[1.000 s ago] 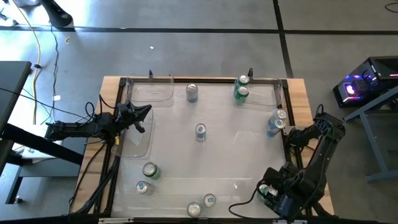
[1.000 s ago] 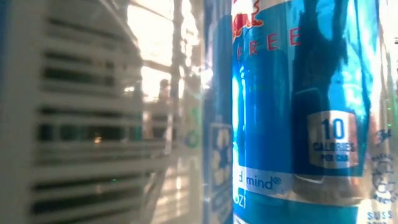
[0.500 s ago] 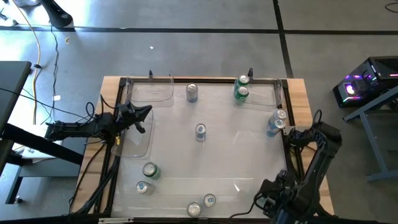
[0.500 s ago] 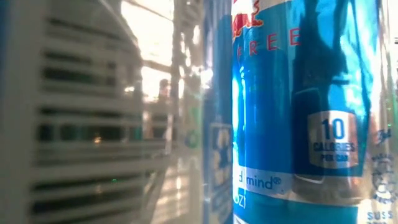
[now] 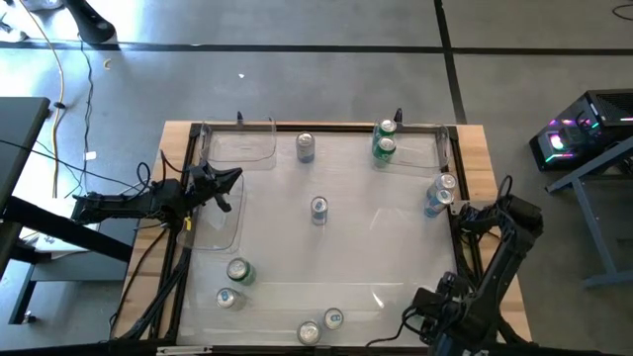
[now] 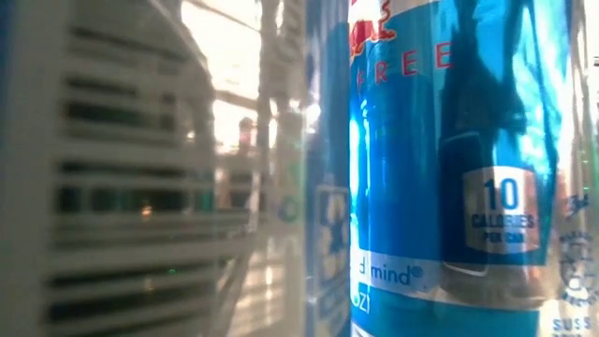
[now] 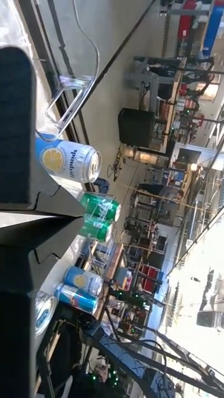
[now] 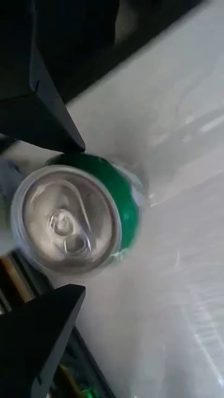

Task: Sort soda cans
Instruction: Put the bottom right green soda can into the top right transparent bin

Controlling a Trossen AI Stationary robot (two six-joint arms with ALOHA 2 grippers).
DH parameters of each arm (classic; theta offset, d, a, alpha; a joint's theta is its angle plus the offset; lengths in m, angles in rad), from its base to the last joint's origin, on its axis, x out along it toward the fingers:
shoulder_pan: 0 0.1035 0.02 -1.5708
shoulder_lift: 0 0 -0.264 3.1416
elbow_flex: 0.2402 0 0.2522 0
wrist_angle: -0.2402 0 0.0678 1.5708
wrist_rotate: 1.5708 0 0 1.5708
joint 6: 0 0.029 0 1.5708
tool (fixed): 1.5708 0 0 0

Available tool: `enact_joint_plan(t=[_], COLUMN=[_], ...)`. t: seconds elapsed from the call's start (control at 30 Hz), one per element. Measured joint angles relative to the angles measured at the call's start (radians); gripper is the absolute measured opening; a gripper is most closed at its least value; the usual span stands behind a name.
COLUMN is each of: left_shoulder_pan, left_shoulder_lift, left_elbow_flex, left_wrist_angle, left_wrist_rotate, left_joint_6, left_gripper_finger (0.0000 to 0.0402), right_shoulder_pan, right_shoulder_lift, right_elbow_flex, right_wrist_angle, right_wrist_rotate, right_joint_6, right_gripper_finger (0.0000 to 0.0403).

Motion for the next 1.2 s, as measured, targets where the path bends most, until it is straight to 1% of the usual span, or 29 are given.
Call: enact_joint_plan(t=[0.3,0.6,0.77,0.93,1.03,1.2], left_shoulder_pan=[0.0,0.0,0.0,0.0,0.0,0.0], left_shoulder_lift=[0.0,0.0,0.0,0.0,0.0,0.0], left_elbow_flex=[0.0,0.0,0.0,0.0,0.0,0.0], left_wrist_angle=[0.032,0.037,0.037,0.037,0.038,0.043], left_wrist_rotate=[0.0,0.0,0.0,0.0,0.001,0.02], left_joint_6=[0.0,-0.003,-0.015,-0.022,-0.029,-0.029], left_gripper_finger=[0.001,0.001,0.001,0.001,0.001,0.001], right_shoulder_pan=[0.0,-0.004,-0.01,-0.029,-0.041,-0.054], right_shoulder_lift=[0.005,0.004,0.0,0.001,0.004,-0.002], right_elbow_flex=[-0.116,-0.201,-0.217,-0.21,-0.201,-0.201], right_wrist_angle=[0.12,0.234,0.245,0.249,0.249,0.257], right_wrist_rotate=[-0.031,-0.029,-0.007,-0.001,0.022,0.021], right_joint_6=[-0.047,-0.1,-0.102,-0.164,-0.201,-0.226], right_gripper_finger=[0.0358,0.0358,0.0358,0.0358,0.0358,0.0358])
